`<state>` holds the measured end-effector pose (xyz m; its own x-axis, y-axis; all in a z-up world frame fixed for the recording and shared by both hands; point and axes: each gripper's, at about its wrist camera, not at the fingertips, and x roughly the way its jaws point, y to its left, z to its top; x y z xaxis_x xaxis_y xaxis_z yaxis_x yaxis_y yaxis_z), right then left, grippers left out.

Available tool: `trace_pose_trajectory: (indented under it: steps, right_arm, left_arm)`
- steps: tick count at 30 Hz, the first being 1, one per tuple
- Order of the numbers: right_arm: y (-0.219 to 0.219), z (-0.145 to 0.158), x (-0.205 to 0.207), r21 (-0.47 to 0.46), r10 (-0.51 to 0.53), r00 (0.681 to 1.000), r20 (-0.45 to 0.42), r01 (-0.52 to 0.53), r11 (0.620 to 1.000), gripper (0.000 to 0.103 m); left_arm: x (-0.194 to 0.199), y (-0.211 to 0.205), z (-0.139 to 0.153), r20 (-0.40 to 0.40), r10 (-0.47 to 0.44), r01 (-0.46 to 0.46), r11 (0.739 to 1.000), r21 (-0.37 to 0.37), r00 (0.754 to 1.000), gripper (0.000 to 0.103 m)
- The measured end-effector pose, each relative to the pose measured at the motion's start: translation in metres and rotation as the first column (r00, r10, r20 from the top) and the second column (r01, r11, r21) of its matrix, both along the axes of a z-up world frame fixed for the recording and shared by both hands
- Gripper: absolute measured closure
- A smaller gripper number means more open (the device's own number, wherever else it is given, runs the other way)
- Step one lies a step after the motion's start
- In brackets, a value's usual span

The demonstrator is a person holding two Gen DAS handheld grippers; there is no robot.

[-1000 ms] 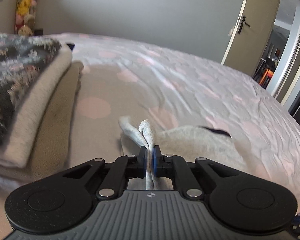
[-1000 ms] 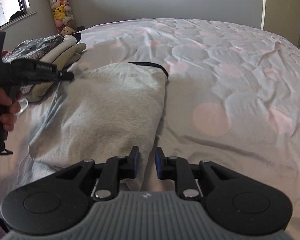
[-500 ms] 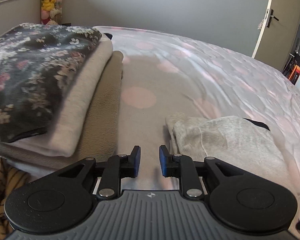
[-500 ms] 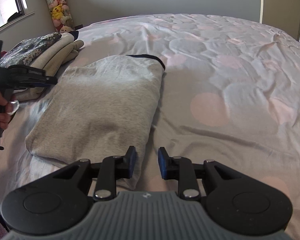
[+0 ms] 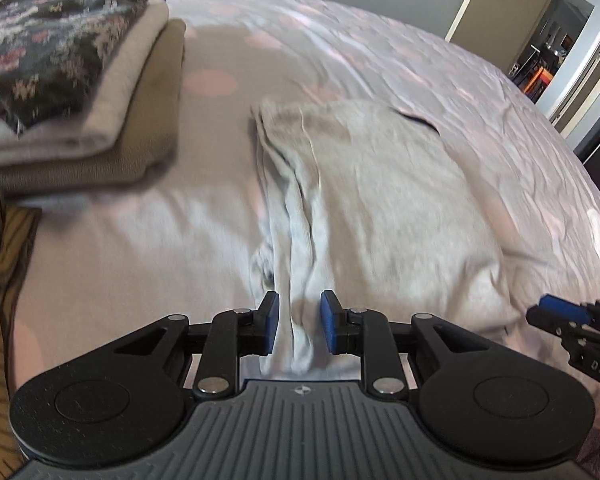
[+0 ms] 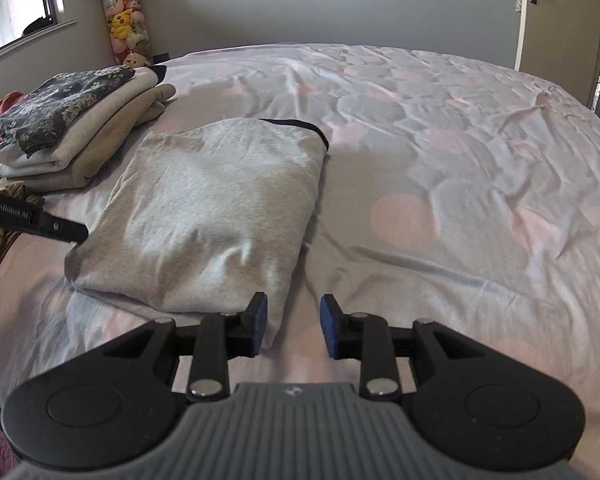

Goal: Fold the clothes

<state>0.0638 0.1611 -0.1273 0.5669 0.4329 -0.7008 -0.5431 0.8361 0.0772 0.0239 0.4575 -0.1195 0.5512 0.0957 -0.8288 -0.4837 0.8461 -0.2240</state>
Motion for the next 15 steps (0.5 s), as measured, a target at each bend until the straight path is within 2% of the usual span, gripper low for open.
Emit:
trace_pose_trajectory:
  steps: [3,7,9,11,15]
  right_arm:
    - [0.006,-0.005,-0.001,-0.034,0.027,0.999,-0.022,-0.027,0.999,0.067]
    - [0.012,-0.01,-0.003,-0.064,0.055,0.998,-0.032,-0.057,0.996,0.067]
    - [0.015,-0.01,-0.005,-0.076,0.069,0.997,-0.027,-0.071,0.995,0.067]
    - [0.02,-0.014,-0.003,-0.1,0.069,0.997,-0.025,-0.071,0.992,0.067]
    - [0.027,-0.023,0.002,-0.139,0.066,0.997,-0.05,-0.072,0.988,0.067]
  left_arm:
    - [0.0,-0.001,-0.006,-0.025,-0.009,0.008,0.999,-0.032,1.0,0.082]
    - [-0.001,-0.005,-0.008,-0.03,-0.028,0.027,0.998,-0.051,0.999,0.082]
    - [-0.001,-0.008,-0.007,-0.024,-0.052,0.05,0.997,-0.057,0.998,0.078]
    - [0.0,-0.012,-0.007,-0.024,-0.072,0.07,0.996,-0.054,0.997,0.064]
    - [0.003,-0.017,-0.008,-0.038,-0.097,0.095,0.995,-0.039,0.995,0.062]
